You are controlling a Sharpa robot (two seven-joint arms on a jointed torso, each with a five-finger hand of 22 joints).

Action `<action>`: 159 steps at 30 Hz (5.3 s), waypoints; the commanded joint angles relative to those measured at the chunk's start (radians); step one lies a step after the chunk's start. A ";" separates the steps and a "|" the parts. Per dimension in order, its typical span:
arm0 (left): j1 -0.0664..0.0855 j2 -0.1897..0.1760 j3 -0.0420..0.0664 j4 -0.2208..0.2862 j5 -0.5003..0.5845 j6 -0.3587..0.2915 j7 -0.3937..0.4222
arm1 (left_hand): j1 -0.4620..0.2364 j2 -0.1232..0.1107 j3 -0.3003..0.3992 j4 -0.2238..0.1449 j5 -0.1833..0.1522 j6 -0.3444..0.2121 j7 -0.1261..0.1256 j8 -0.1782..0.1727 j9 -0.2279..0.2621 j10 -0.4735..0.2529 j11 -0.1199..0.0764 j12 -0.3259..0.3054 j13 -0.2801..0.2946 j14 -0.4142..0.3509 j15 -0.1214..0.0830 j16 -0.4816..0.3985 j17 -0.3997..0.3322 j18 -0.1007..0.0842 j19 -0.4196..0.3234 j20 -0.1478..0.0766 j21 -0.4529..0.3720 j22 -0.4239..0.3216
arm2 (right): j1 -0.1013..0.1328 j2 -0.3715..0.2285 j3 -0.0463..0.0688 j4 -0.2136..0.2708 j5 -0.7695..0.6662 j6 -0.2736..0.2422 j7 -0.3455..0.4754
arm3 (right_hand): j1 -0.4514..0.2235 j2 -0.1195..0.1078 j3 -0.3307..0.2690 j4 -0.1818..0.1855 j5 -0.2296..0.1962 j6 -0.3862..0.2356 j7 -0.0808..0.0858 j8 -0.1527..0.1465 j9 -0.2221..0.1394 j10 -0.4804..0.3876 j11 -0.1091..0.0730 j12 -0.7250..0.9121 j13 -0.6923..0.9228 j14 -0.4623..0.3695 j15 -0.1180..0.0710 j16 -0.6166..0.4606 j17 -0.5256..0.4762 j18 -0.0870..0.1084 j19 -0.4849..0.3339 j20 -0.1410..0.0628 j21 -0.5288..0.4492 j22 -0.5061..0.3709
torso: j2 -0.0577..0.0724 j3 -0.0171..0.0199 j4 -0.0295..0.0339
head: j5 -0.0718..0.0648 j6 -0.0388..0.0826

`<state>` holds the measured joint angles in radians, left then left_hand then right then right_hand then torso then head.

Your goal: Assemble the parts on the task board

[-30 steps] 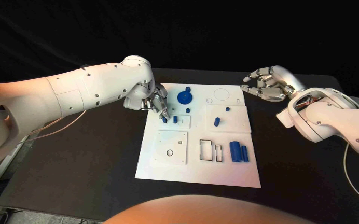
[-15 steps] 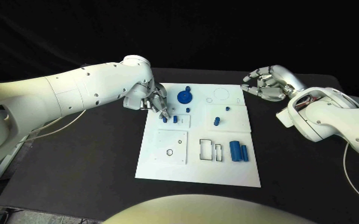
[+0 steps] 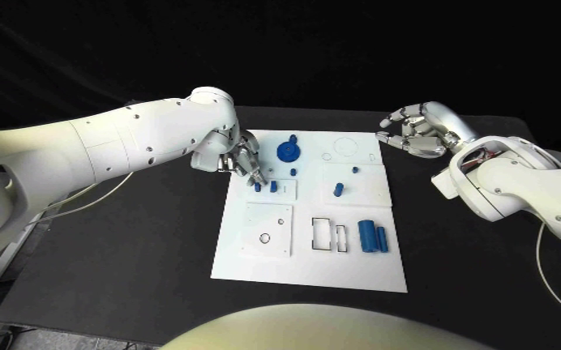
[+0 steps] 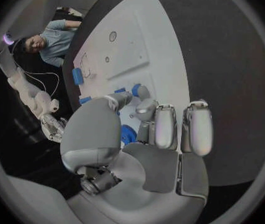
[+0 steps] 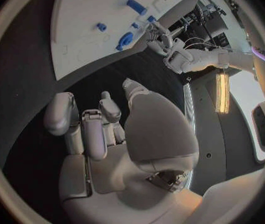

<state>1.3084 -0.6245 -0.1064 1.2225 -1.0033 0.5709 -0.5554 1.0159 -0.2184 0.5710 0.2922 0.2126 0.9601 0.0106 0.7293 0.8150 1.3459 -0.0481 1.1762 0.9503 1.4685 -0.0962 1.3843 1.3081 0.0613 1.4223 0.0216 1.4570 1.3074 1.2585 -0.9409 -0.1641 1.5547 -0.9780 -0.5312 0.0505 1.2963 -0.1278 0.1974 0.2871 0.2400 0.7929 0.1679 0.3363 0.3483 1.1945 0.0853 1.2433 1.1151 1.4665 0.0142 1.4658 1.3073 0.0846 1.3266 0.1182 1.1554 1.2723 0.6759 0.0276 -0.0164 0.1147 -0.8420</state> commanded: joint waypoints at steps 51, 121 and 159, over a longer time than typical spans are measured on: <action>-0.103 -0.108 0.022 0.233 -0.482 -0.848 0.658 | 0.409 -0.070 -0.089 -0.088 0.003 -0.224 0.144 -0.297 -0.364 -0.497 0.158 -0.639 -0.699 -0.292 0.133 -0.513 -0.557 0.121 -0.453 0.113 -0.651 -0.664 | -0.014 0.001 0.000 -0.007 0.013 -0.012 0.031 | 0.010 0.005 -0.008 -0.002 0.003 -0.007 0.002 0.005 0.001 -0.009 0.001 -0.004 -0.005 0.047 -0.004 -0.005 0.014 0.016 -0.003 -0.003 -0.011 -0.005 | 0.001 -0.0016 -0.0002 | -0.021 0.049; -0.131 0.011 0.015 0.106 -0.651 -0.619 0.545 | 0.546 -0.022 0.002 -0.105 -0.003 -0.006 0.141 -0.356 -0.499 -0.280 0.133 -0.726 -0.818 -0.099 0.110 -0.049 -0.300 0.066 -0.263 0.097 -0.243 -0.239 | -0.017 0.003 0.000 -0.002 0.013 -0.011 0.032 | 0.014 0.008 -0.008 -0.002 0.004 -0.008 0.002 0.006 0.001 -0.009 0.001 -0.004 -0.005 0.048 -0.004 -0.004 0.017 0.015 0.000 -0.003 -0.009 -0.003 | 0.000 0.0008 0.0001 | -0.032 0.028; -0.132 -0.142 0.070 0.227 -0.496 -0.664 0.589 | 0.521 -0.020 0.017 -0.137 -0.002 0.021 0.140 -0.366 -0.499 -0.254 0.126 -0.736 -0.798 -0.075 0.104 -0.029 -0.285 0.054 -0.227 0.086 -0.189 -0.177 | -0.017 0.002 0.000 -0.006 0.013 -0.012 0.033 | 0.014 0.008 -0.008 -0.002 0.004 -0.008 0.002 0.006 0.001 -0.009 0.001 -0.004 -0.005 0.048 -0.004 -0.004 0.017 0.015 0.000 -0.003 -0.009 -0.003 | 0.000 0.0003 0.0017 | -0.026 0.039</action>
<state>1.1763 -0.7656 -0.0378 1.4481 -1.5426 -0.1244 0.0326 1.5458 -0.2410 0.5905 0.1554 0.2083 0.9761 0.1518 0.3681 0.3144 1.0906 0.0751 0.4443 0.1529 1.3903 0.0073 1.3545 1.0242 0.1235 1.1992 0.1091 1.2666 1.1312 1.2419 -0.9388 -0.1642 1.5483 -0.9610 -0.5453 0.0758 1.3003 -0.1238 0.1919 0.2868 0.2400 0.7929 0.1679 0.3363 0.3484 1.1910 0.0888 1.2433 1.1098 1.4665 0.0142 1.4658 1.3081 0.0846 1.3266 0.1182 1.1480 1.2683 0.6746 0.0280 -0.0147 0.0882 -0.8024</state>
